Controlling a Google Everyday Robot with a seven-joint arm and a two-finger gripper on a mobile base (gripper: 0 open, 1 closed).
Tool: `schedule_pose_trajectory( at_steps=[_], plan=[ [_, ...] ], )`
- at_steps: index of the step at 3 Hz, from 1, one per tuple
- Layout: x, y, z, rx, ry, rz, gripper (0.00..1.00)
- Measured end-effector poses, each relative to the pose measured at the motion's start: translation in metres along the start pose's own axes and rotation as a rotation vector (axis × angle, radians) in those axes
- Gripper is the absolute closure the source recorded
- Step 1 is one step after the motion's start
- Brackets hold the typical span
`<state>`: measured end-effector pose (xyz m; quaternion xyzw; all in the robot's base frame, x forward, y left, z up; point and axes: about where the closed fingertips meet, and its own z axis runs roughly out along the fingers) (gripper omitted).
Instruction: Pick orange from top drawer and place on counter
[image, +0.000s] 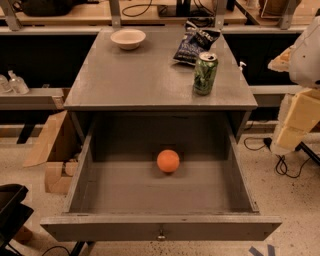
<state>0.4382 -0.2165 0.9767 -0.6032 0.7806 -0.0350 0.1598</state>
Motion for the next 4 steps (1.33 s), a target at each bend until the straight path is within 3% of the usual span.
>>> schedule_pose_trajectory(
  at_steps=[1, 2, 3, 4],
  plan=[
    [0.0, 0.0, 0.0, 0.0, 0.0, 0.0, 0.0],
    [-0.009, -0.003, 0.024, 0.037, -0.061, 0.014, 0.0],
    [-0.025, -0.005, 0.098, 0.031, -0.192, 0.082, 0.0],
    [-0.047, -0.011, 0.152, 0.043, -0.296, 0.106, 0.0]
  ],
)
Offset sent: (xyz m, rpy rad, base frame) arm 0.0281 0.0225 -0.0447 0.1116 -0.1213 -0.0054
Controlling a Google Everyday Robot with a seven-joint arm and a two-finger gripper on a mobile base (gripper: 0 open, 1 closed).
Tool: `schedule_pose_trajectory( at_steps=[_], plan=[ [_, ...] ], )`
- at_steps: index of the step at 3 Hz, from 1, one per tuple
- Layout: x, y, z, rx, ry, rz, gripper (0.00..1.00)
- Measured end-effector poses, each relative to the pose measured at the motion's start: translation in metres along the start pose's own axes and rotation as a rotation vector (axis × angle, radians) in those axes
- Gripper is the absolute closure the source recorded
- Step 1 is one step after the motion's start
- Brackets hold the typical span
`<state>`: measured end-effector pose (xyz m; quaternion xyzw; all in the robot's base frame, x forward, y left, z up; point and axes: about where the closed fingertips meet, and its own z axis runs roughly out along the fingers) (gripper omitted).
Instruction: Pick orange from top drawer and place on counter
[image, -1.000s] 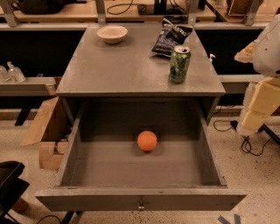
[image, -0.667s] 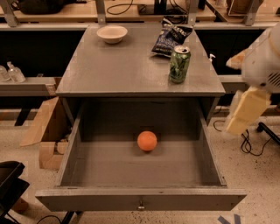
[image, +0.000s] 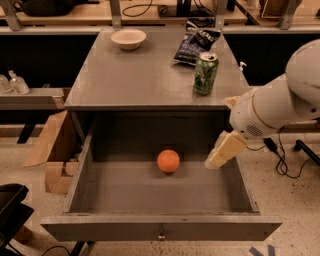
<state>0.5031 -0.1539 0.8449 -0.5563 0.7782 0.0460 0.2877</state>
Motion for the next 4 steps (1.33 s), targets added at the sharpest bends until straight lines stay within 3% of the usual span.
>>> schedule_pose_trajectory(
  at_steps=[1, 2, 4],
  plan=[
    [-0.005, -0.017, 0.045, 0.038, -0.061, 0.033, 0.0],
    [-0.009, -0.023, 0.049, 0.066, -0.082, 0.036, 0.0],
    [-0.015, 0.043, 0.131, -0.057, -0.139, 0.052, 0.0]
  ],
)
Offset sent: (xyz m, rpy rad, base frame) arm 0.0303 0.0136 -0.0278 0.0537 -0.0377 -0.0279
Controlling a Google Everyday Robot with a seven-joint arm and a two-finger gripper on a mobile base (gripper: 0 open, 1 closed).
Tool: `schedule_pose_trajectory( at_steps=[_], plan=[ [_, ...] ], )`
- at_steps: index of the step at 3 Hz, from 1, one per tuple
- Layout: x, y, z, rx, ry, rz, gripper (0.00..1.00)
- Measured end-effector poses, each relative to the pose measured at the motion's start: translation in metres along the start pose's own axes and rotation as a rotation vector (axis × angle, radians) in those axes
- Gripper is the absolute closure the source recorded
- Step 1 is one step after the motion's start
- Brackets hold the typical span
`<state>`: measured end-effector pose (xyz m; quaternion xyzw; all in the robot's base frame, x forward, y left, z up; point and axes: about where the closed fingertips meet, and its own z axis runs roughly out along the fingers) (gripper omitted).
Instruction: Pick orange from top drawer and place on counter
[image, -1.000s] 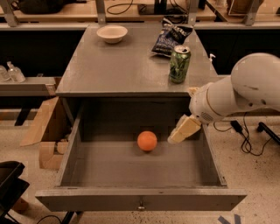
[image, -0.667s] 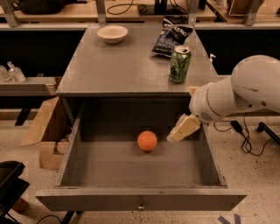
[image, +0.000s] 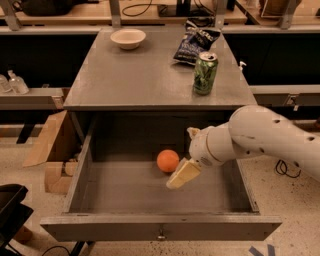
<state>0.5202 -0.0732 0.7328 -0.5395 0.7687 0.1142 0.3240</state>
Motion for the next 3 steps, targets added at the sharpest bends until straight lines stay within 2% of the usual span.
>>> schedule_pose_trajectory(
  at_steps=[1, 2, 3],
  plan=[
    [0.0, 0.01, 0.062, -0.023, -0.05, -0.015, 0.0],
    [0.004, -0.001, 0.103, -0.016, -0.077, -0.02, 0.0],
    [0.008, -0.011, 0.129, -0.011, -0.085, -0.028, 0.0]
  ],
)
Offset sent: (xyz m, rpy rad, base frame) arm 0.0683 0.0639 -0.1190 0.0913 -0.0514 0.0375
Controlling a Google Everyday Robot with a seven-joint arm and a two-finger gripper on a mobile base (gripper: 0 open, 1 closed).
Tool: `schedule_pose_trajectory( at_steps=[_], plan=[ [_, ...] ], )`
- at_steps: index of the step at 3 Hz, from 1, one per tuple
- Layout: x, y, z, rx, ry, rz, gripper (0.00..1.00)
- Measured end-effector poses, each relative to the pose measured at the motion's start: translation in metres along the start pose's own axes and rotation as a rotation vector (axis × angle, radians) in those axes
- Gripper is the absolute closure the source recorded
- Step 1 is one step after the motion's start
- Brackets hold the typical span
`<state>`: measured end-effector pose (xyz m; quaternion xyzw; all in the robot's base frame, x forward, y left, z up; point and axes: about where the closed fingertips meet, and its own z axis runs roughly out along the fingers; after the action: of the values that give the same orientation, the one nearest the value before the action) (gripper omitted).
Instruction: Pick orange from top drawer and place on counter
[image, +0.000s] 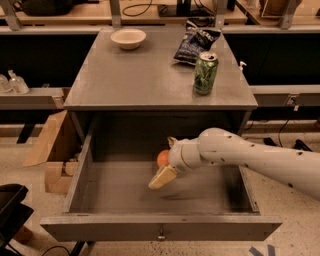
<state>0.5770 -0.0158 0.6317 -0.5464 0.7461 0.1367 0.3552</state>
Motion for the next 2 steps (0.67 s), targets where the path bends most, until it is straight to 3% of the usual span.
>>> schedule_pose_trajectory(
  at_steps=[2],
  plan=[
    [0.0163, -0.014, 0.0216, 0.03, 0.083, -0.062, 0.49]
  ],
)
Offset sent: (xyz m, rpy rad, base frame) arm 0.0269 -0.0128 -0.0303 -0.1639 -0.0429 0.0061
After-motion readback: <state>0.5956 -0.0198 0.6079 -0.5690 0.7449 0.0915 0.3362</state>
